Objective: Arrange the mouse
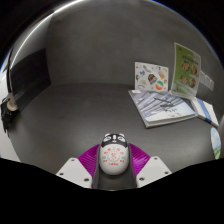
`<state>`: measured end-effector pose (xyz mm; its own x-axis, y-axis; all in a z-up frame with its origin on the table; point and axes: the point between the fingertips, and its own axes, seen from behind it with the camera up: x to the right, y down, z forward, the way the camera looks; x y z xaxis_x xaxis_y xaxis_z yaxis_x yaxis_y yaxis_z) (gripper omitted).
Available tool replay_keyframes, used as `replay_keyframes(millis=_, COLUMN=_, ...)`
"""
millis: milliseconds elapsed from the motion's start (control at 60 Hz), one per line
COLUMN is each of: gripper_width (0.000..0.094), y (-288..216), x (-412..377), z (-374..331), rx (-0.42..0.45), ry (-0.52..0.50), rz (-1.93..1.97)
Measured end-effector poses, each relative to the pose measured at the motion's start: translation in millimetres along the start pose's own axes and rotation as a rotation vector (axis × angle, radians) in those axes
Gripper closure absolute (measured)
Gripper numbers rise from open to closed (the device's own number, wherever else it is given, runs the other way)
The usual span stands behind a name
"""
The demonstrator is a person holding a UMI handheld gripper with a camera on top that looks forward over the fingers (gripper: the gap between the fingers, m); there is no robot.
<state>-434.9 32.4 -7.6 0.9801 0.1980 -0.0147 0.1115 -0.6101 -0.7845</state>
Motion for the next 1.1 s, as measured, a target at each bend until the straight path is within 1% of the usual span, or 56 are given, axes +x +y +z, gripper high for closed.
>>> replay_keyframes(millis=83, gripper_width=0.0507, y=-22, x=8, z=-21, rx=0.065, ry=-0.024, rz=-0.024)
replay_keyframes(millis=183, gripper_width=0.0509, y=-83, x=52, z=-76, rx=0.228, ry=-0.036, rz=-0.031)
replay_keyframes(millis=233, gripper_width=0.0510, y=-113, x=97, z=-111, rx=0.314, ry=0.004, rz=-0.052)
replay_keyframes(millis=300, gripper_width=0.0511, y=-141, x=180, z=-153, rx=0.412, ry=0.095, rz=-0.076)
replay_keyframes(millis=333, gripper_width=0.0512, y=-150, x=230, z=-164, rx=0.444, ry=0.151, rz=-0.080)
replay_keyframes(millis=383, gripper_width=0.0514, y=-155, x=303, z=-190, rx=0.459, ry=0.230, rz=-0.085)
replay_keyframes(millis=433, gripper_width=0.0515, y=-141, x=373, z=-197, rx=0.437, ry=0.293, rz=-0.072)
replay_keyframes(millis=450, gripper_width=0.0515, y=-129, x=393, z=-189, rx=0.422, ry=0.306, rz=-0.055)
replay_keyframes(millis=533, gripper_width=0.0516, y=-71, x=478, z=-166, rx=0.289, ry=0.325, rz=0.043)
replay_keyframes(millis=600, gripper_width=0.0514, y=-23, x=518, z=-143, rx=0.185, ry=0.333, rz=0.053)
replay_keyframes(millis=683, gripper_width=0.0512, y=18, x=539, z=-110, rx=0.107, ry=0.292, rz=0.070)
replay_keyframes(millis=783, gripper_width=0.0511, y=46, x=550, z=-89, rx=0.057, ry=0.240, rz=0.092)
replay_keyframes(millis=833, gripper_width=0.0509, y=57, x=552, z=-87, rx=0.039, ry=0.224, rz=0.091)
replay_keyframes(millis=883, gripper_width=0.0507, y=56, x=550, z=-86, rx=0.048, ry=0.196, rz=0.104)
replay_keyframes(millis=950, gripper_width=0.0432, y=58, x=550, z=-85, rx=0.041, ry=0.161, rz=0.117)
replay_keyframes(millis=1033, gripper_width=0.0360, y=60, x=548, z=-86, rx=0.026, ry=0.126, rz=0.124)
replay_keyframes(millis=1050, gripper_width=0.0259, y=60, x=547, z=-87, rx=0.021, ry=0.119, rz=0.127)
replay_keyframes(millis=1100, gripper_width=0.0095, y=64, x=543, z=-95, rx=0.012, ry=0.092, rz=0.139)
